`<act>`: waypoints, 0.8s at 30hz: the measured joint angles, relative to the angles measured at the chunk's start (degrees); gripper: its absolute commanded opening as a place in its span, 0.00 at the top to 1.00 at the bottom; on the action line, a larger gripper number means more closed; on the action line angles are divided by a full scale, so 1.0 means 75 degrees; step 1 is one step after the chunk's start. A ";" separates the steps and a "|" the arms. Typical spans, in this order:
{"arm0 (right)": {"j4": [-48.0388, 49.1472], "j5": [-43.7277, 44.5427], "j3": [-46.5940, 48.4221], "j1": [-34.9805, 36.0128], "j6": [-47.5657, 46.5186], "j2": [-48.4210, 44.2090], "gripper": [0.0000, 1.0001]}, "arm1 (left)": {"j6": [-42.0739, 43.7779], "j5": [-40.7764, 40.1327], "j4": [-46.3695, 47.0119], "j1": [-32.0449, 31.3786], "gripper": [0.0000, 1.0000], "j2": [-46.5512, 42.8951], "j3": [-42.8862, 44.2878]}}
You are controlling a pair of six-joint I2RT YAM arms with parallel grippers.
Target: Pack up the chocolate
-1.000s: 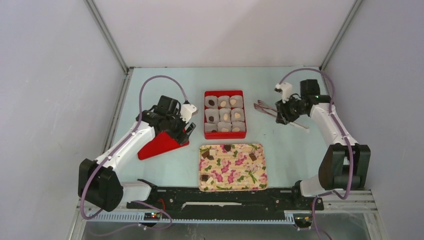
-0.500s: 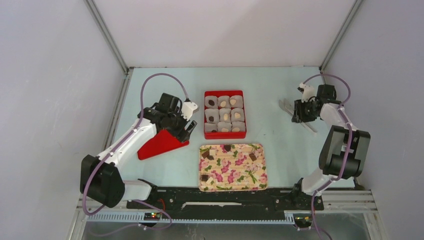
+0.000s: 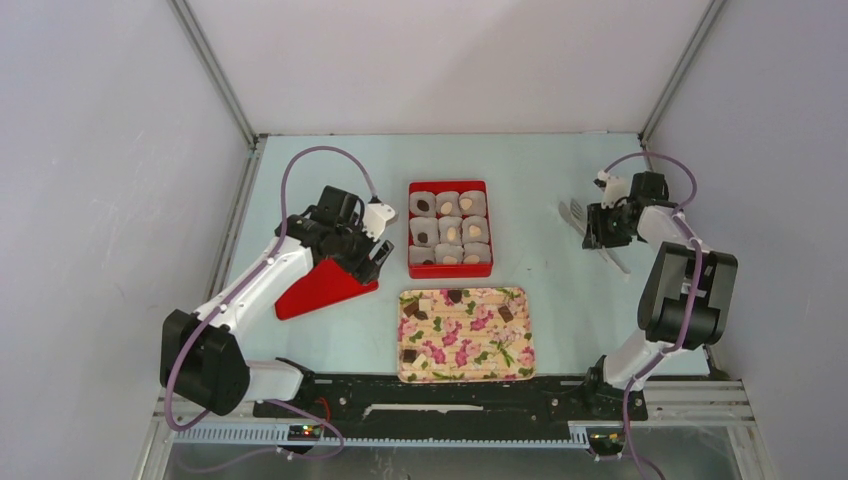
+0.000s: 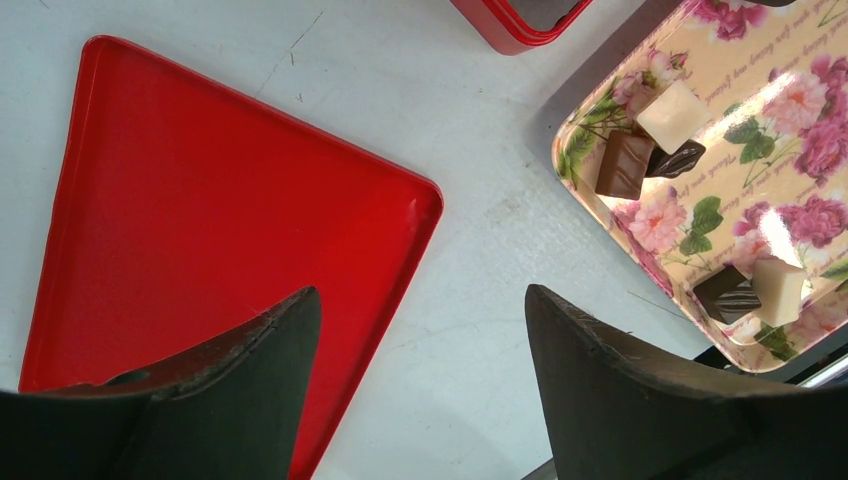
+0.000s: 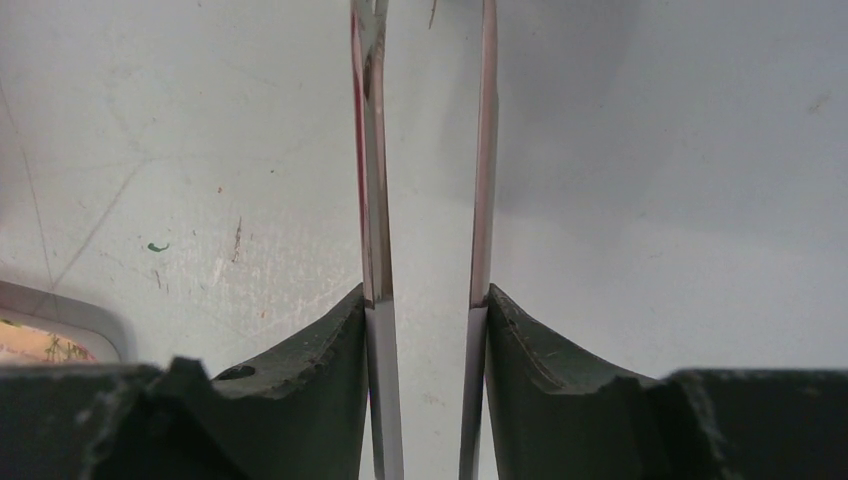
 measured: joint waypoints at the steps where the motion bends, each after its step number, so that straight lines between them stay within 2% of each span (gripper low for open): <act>1: 0.0000 0.0012 0.0003 0.0000 0.0006 0.0050 0.53 | 0.0000 0.0000 0.0000 0.0000 0.20 0.0000 0.0000; 3: -0.0006 0.0044 0.0003 0.0000 0.0044 0.0192 0.48 | 0.0006 0.0003 -0.0003 0.0000 0.20 0.0000 0.0000; 12: -0.0385 0.0277 0.0306 0.0000 0.0122 0.1061 0.45 | 0.0003 -0.0093 0.0000 0.0000 0.19 0.0000 0.0000; 14: -0.0446 0.0286 0.0309 0.0000 0.0128 0.1058 0.35 | 0.0003 -0.0137 0.0000 0.0000 0.19 0.0000 0.0000; 15: -0.0463 0.0283 0.0323 0.0000 0.0137 0.1058 0.22 | 0.0003 -0.0149 0.0000 0.0000 0.20 0.0000 0.0000; 16: -0.0478 0.0283 0.0338 0.0000 0.0160 0.1058 0.05 | 0.0000 -0.0172 0.0003 0.0000 0.20 0.0000 0.0000; 18: -0.0592 0.0262 0.0414 0.0000 0.0216 0.1040 0.01 | 0.0006 -0.0178 0.0026 0.0000 0.19 -0.0003 -0.0003; 24: -0.0816 0.0093 0.0463 -0.0032 0.0315 0.0376 0.00 | 0.0143 -0.0119 0.0801 0.0006 0.22 -0.0513 -0.0580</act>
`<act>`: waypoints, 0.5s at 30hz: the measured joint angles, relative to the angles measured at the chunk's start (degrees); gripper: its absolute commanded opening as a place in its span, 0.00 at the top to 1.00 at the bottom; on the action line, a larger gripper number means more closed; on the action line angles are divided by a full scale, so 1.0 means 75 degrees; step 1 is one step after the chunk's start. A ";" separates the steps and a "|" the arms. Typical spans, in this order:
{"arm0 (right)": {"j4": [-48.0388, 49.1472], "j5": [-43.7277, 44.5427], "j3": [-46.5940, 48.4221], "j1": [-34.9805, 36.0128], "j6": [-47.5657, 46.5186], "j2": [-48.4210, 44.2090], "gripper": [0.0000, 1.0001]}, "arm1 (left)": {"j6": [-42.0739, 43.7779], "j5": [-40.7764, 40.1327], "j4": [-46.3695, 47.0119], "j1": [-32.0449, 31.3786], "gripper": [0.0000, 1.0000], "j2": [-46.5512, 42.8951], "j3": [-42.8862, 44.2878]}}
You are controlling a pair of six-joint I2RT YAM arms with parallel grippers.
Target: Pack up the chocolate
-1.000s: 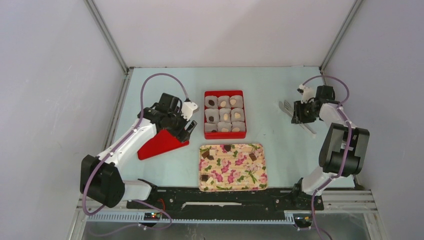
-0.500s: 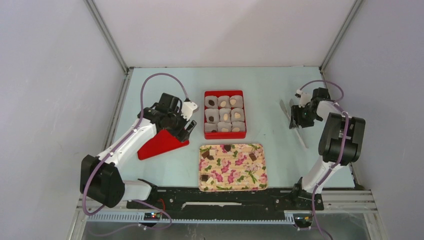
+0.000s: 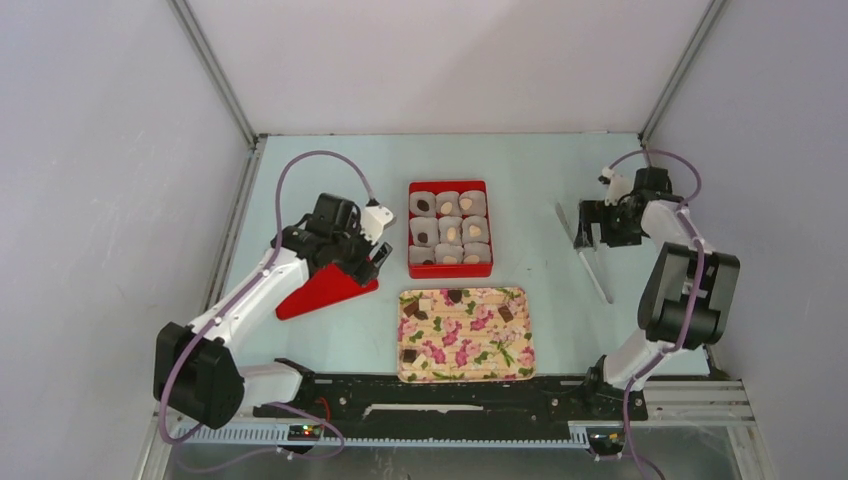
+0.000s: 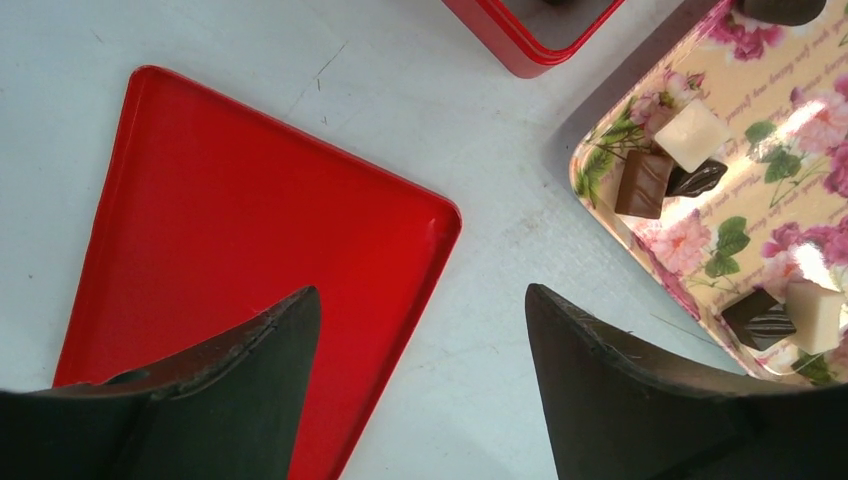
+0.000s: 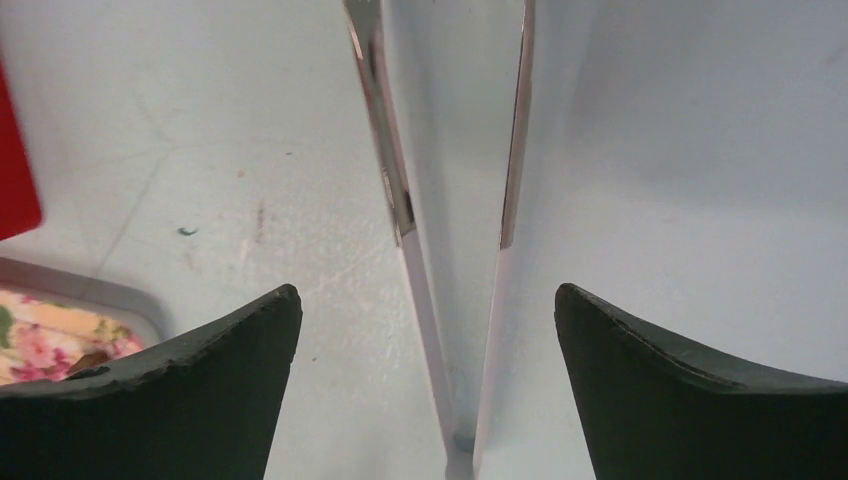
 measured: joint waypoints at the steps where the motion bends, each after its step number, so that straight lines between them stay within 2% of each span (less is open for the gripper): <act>1: -0.0015 -0.0050 0.0000 -0.0017 0.0029 -0.0221 0.01 | 0.0047 0.0017 0.0009 0.0000 0.24 -0.0012 -0.0047; 7: 0.0498 -0.0321 -0.0152 -0.0050 0.0280 -0.2107 0.01 | 0.0589 0.0143 0.0256 -0.0114 0.38 0.0586 -0.0309; 10: 0.0799 -0.0866 -0.0219 -0.0125 0.0530 -0.2847 0.00 | 0.1090 0.0087 0.0149 -0.0364 0.43 0.0944 -0.0632; 15: 0.0758 -0.2224 -0.0175 -0.0224 0.0723 -0.2451 0.00 | 0.1769 -0.0195 0.0000 -0.0653 0.46 0.1075 -0.1180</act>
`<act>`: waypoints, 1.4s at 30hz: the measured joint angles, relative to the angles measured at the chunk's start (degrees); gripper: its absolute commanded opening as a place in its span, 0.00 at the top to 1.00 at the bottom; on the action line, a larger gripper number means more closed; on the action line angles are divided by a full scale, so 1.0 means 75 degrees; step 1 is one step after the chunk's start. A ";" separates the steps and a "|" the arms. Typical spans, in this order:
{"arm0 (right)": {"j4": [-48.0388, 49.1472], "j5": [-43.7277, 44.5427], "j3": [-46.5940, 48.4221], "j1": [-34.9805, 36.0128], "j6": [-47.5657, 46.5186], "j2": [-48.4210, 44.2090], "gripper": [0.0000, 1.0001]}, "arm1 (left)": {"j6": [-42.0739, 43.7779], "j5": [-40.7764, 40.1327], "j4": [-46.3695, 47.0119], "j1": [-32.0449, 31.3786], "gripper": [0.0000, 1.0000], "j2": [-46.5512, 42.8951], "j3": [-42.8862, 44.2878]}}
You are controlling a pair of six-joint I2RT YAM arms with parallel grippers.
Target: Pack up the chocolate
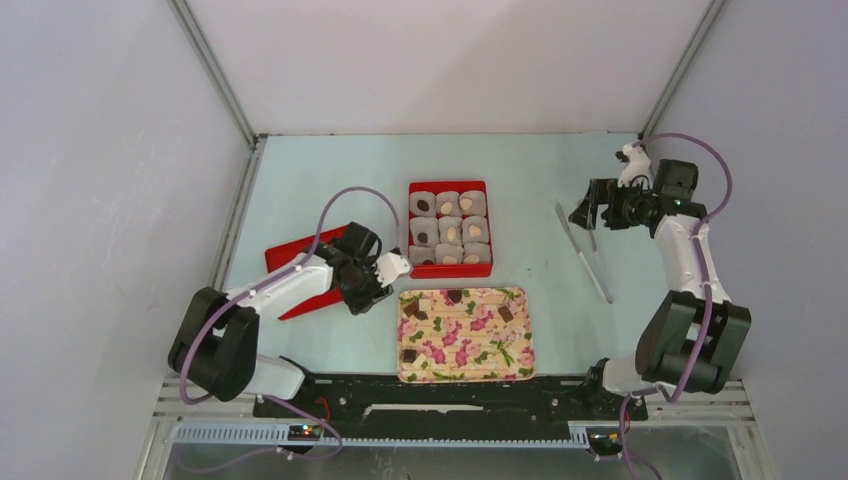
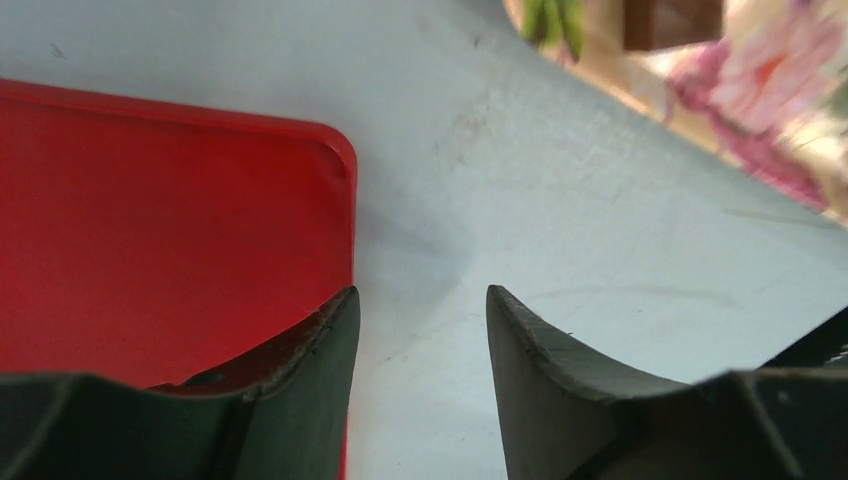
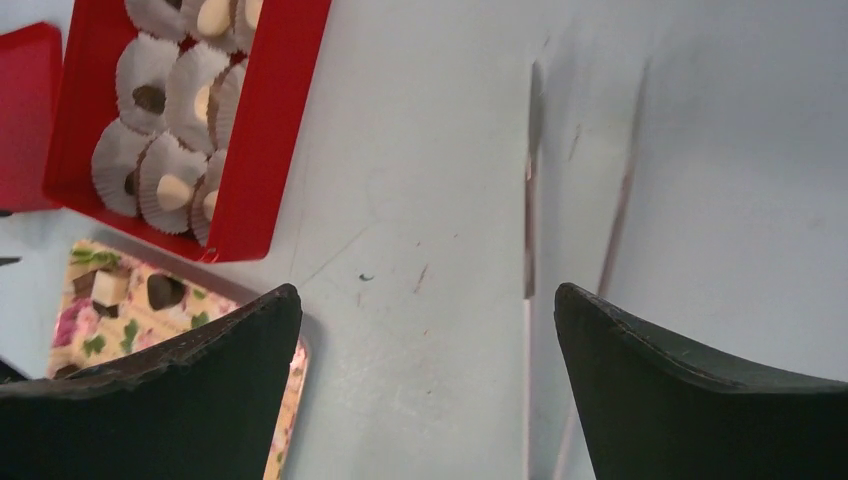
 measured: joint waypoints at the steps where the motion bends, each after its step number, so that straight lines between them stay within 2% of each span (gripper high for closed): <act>1: -0.0090 -0.0137 0.0000 0.0000 0.0003 0.0157 0.00 | 0.0093 -0.0137 0.0026 -0.0026 0.48 0.0015 -0.0108; 3: -0.0233 -0.0166 -0.0041 0.0052 -0.0003 0.0286 0.00 | 0.0227 -0.0385 0.0154 -0.0044 0.51 0.0093 -0.0306; 9: -0.0087 -0.0029 -0.0137 0.0391 -0.0015 -0.0195 0.00 | 0.0323 -0.0819 0.0568 -0.0061 0.70 0.0323 -0.0487; 13: 0.0041 0.0079 -0.0146 0.0679 -0.0058 -0.0268 0.00 | 0.0379 -0.0930 0.0705 -0.0061 0.99 0.0396 -0.0487; 19: 0.0073 0.0367 -0.0189 0.0892 -0.0090 -0.0268 0.01 | 0.0361 -0.1003 0.0688 -0.0067 1.00 0.0443 -0.0455; 23: 0.0102 0.0539 -0.0189 0.1003 -0.0090 -0.0265 0.00 | 0.0271 -0.0772 0.0143 -0.0067 1.00 0.0434 -0.0198; 27: 0.0125 0.0595 -0.0189 0.1046 -0.0079 -0.0251 0.00 | 0.0052 -0.0230 -0.0583 -0.0058 1.00 0.0283 0.0659; 32: 0.0131 0.0530 -0.0192 0.1046 -0.0058 -0.0251 0.00 | -0.0466 0.1134 -0.1352 0.0079 1.00 0.0137 0.2046; 33: 0.0131 0.0516 -0.0192 0.1046 -0.0058 -0.0251 0.00 | -0.0580 0.1387 -0.1469 0.0102 0.99 0.0119 0.2226; 34: 0.0131 0.0484 -0.0192 0.1046 -0.0058 -0.0251 0.00 | -0.0647 0.1550 -0.1527 0.0114 0.87 0.0090 0.2311; 36: 0.0131 0.0417 -0.0192 0.1046 -0.0064 -0.0251 0.00 | -0.0682 0.1577 -0.1652 0.0114 0.58 0.0038 0.2308; 38: 0.0131 0.0350 -0.0195 0.1043 -0.0073 -0.0265 0.00 | -0.0577 0.1309 -0.1635 0.0105 0.43 -0.0012 0.2186; 39: 0.0131 0.0315 -0.0207 0.1043 -0.0079 -0.0283 0.01 | -0.0504 0.1058 -0.1495 0.0105 0.37 -0.0102 0.1979; 42: 0.0181 0.0221 -0.0318 0.1046 -0.0122 -0.0414 0.00 | -0.0140 0.0216 -0.1192 0.0114 0.34 -0.0487 0.1105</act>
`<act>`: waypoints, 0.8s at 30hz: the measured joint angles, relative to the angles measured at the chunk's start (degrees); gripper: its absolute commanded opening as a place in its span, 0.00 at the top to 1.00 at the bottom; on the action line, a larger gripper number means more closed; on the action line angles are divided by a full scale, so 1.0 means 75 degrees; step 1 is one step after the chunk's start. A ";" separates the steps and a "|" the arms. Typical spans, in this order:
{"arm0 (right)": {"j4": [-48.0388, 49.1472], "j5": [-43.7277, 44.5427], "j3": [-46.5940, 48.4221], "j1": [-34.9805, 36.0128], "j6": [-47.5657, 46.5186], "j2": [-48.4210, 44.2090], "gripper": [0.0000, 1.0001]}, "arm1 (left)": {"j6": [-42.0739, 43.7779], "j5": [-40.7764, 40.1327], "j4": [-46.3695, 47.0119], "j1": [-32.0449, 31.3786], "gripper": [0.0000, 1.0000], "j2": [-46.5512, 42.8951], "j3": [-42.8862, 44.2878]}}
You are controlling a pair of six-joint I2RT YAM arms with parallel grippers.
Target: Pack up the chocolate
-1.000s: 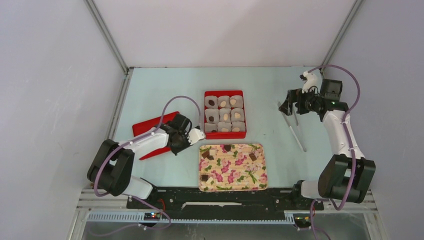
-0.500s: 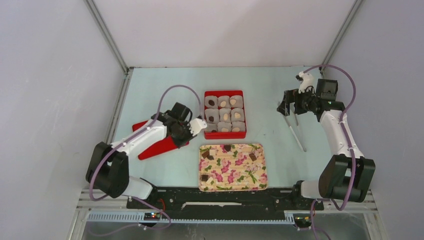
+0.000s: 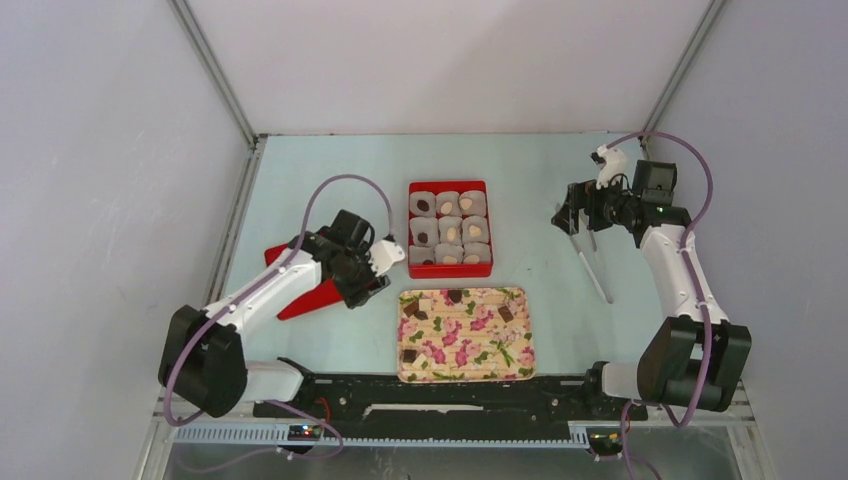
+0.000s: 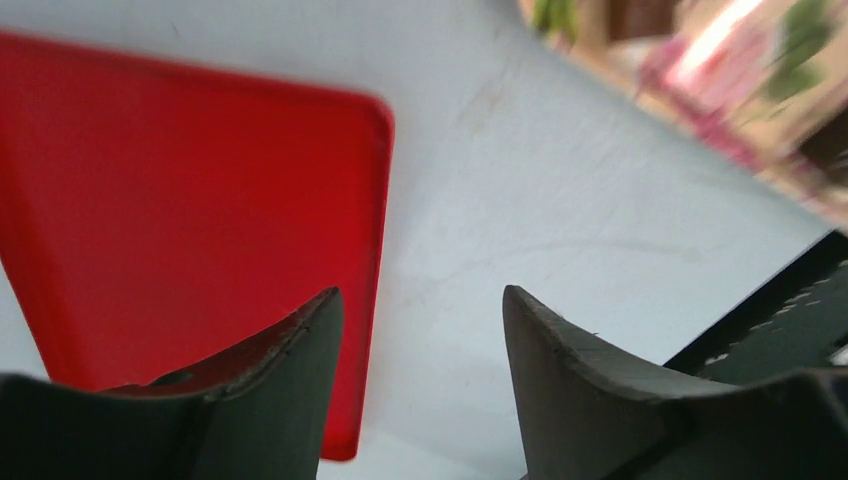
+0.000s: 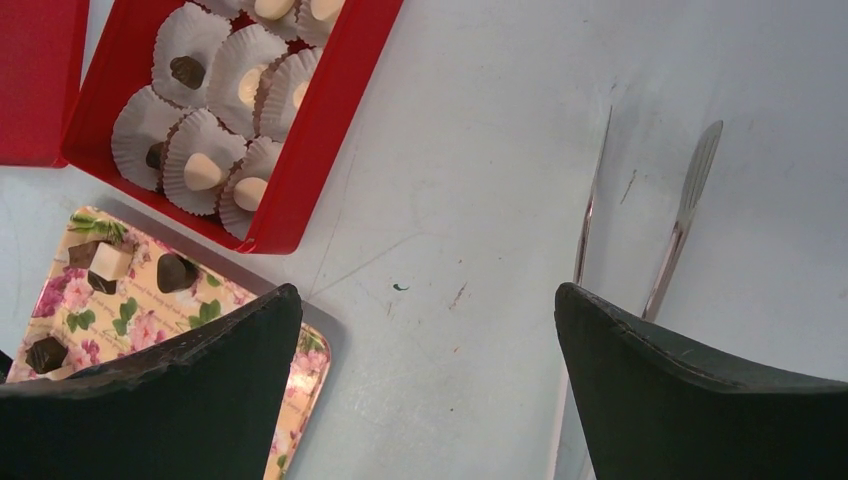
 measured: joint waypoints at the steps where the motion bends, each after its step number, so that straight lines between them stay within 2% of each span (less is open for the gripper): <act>1: 0.0009 -0.0035 -0.0038 0.0006 -0.0023 -0.0055 0.00 | 0.0122 -0.0274 0.0041 0.0006 0.33 -0.0090 -0.0274; 4: 0.0067 -0.0093 -0.0058 0.0058 -0.0114 -0.0114 0.01 | 0.0370 -0.1093 0.0221 0.0009 0.34 -0.0073 -0.0778; 10: 0.0058 -0.0111 -0.0058 0.0146 -0.0178 -0.0111 0.01 | 0.0723 -0.2014 0.0787 0.0079 0.41 0.0318 -0.1268; 16: 0.0058 -0.0131 -0.0061 0.0187 -0.0283 -0.0111 0.00 | 0.0976 -0.2605 0.1145 0.0242 0.62 0.0944 -0.1606; 19: 0.0055 -0.0143 -0.0061 0.0207 -0.0315 -0.0111 0.00 | 0.1093 -0.2690 0.1163 0.0268 0.80 0.1061 -0.1603; 22: 0.0055 -0.0152 -0.0061 0.0242 -0.0347 -0.0111 0.00 | 0.1172 -0.2702 0.1105 0.0300 0.88 0.1186 -0.1559; 24: 0.0055 -0.0154 -0.0061 0.0251 -0.0364 -0.0111 0.01 | 0.1183 -0.2675 0.1037 0.0326 0.98 0.1256 -0.1510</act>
